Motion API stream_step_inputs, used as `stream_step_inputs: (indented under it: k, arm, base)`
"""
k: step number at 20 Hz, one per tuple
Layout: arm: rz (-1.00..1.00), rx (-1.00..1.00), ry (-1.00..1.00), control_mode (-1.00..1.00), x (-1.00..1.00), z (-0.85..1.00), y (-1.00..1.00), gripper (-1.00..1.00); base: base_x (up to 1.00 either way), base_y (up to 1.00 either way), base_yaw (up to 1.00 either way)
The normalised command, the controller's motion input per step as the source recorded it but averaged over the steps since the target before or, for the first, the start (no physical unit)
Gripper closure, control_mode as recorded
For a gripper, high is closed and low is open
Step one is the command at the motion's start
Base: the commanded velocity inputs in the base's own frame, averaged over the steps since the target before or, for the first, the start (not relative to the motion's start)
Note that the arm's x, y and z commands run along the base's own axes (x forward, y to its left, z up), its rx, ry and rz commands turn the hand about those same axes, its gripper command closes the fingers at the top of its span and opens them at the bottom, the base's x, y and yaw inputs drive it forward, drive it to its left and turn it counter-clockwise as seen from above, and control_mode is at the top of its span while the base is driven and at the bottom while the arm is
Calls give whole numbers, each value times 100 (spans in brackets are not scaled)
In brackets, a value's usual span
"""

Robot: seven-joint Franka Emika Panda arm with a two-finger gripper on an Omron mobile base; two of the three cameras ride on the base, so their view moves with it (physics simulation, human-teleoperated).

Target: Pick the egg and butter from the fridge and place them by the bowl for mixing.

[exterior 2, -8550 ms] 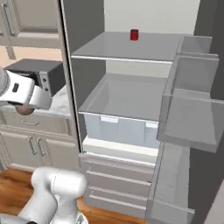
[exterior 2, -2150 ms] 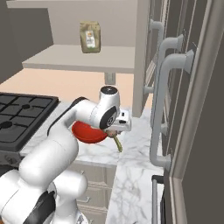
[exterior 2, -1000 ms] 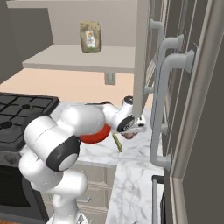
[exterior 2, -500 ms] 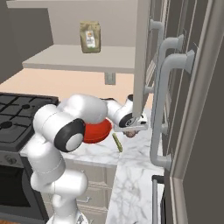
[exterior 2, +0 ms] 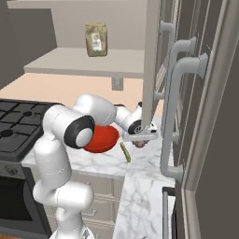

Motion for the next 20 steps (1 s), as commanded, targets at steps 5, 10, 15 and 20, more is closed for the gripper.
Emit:
stream_step_inputs:
  k: [5,10,15,20]
  arm:
    - [0,0,5,-100,8,-15,0,100]
    - [0,0,5,-100,0,-7,0,-100]
    - [0,0,0,-100,0,0,0,-100]
    - [0,0,0,-100,0,10,2,-100]
  base:
    - [0,0,0]
    - [0,0,0]
    - [0,0,0]
    - [0,0,0]
